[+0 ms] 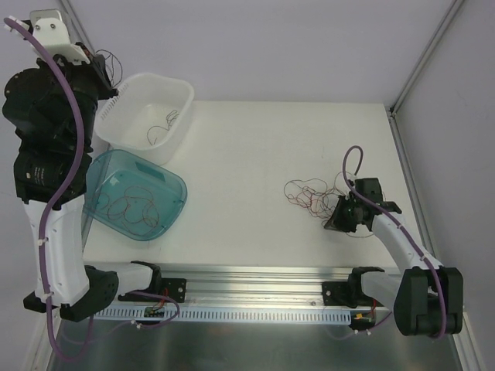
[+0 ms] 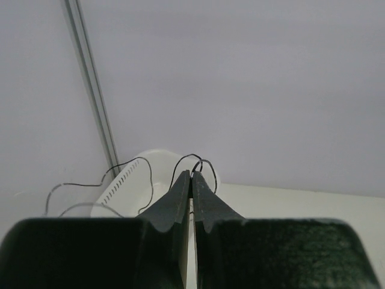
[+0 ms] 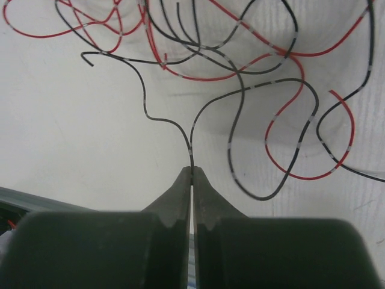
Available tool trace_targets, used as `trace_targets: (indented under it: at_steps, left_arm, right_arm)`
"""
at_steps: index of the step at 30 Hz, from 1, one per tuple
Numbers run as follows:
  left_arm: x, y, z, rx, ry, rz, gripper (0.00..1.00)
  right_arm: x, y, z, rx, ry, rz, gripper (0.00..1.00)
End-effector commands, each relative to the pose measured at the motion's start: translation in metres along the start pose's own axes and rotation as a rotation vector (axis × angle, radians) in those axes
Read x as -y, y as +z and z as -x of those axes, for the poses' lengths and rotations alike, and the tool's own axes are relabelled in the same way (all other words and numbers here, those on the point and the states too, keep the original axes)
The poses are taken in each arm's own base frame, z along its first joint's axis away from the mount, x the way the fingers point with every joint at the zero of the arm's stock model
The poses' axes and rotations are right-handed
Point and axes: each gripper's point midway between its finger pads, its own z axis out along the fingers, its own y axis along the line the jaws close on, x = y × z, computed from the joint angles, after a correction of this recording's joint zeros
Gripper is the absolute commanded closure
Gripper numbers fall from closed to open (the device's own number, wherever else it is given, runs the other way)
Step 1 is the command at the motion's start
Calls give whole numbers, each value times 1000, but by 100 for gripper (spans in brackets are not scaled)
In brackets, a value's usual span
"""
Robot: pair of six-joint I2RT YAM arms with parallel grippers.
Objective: Untangle the cables
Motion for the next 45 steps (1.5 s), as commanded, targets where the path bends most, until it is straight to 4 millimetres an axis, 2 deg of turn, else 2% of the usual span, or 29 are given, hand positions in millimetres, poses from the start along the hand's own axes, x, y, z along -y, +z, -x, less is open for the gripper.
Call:
trace_targets:
  at_steps: [1,3,4,6,7,9,10,12,13,14,16,17,19,20,21,24,26,28,29,31,32,33,34,35,37,42,44,45]
  left_arm:
    - [11,10,4,16,37,-61,100]
    - [10,15,2,10,53,-51,100]
    - [9,21,-2,-3,71,-42,100]
    - [5,28,-5,-9,84,-24,100]
    - [6,36,-10,-21,88,-23,100]
    - [3,43,-8,-16,84,-14,100]
    - [5,53,-14,-32,83,-18,100]
    - [1,60,-8,-16,80,-8,100]
    - [2,71,-14,-30,84,-10,100]
    - [1,73,-6,-9,82,-7,100]
    - [-7,89,-11,-16,86,17,100]
    - [-8,92,-5,3,77,18,100]
    - [-15,106,-9,4,51,28,100]
    - [-13,109,-4,21,41,12,100]
    - [-12,120,-11,11,28,4,100]
    - [-8,135,-9,39,12,-16,100]
    - [-24,152,-18,38,12,18,100]
    - [-35,171,-40,0,17,52,100]
    - [-49,180,-53,-19,21,83,100]
    - [-60,196,-82,-69,-2,94,100]
    - [-63,204,-105,-115,-10,92,100]
    - [-70,210,-119,-135,-29,100,100]
    - [-68,214,-132,-161,-37,79,100]
    - [-70,218,-154,-204,-41,78,100]
    - [-72,225,-179,-246,-46,77,100]
    - [-71,231,-258,-405,-83,56,99]
    - [-70,228,-284,-461,-94,47,88]
    - [-68,227,-288,-472,-100,43,63]
  right_arm:
    - [-28,-14,13,13,-61,90,99]
    - [-33,-20,12,13,-100,96,95]
    - [-42,-26,14,32,-137,117,88]
    - [-48,-32,13,43,-173,122,78]
    - [-54,-34,9,45,-206,136,68]
    - [-62,-43,9,64,-241,151,57]
    - [-67,-45,6,64,-265,162,48]
    - [-74,-51,3,75,-300,184,38]
    - [-77,-52,2,78,-312,190,29]
    - [-80,-56,2,92,-324,202,25]
    - [-84,-59,0,95,-351,216,16]
    - [-86,-61,0,99,-374,225,14]
    - [-90,-66,1,114,-399,238,9]
    - [-91,-68,2,121,-418,240,7]
    - [-92,-70,3,128,-418,243,6]
    - [-93,-71,4,134,-447,245,5]
    - [-95,-70,5,128,-450,257,5]
    - [-98,-69,4,118,-448,272,5]
    - [-98,-67,4,113,-444,272,5]
    - [-99,-65,2,106,-440,272,5]
    - [-97,-62,2,97,-436,266,5]
    - [-96,-60,1,90,-436,260,5]
    - [-95,-59,0,84,-436,257,5]
    - [-93,-56,0,80,-432,249,5]
    - [-93,-55,1,79,-429,243,5]
    - [-96,-53,3,79,-433,244,5]
    - [-95,-53,3,76,-433,240,5]
    - [-96,-54,5,82,-434,236,5]
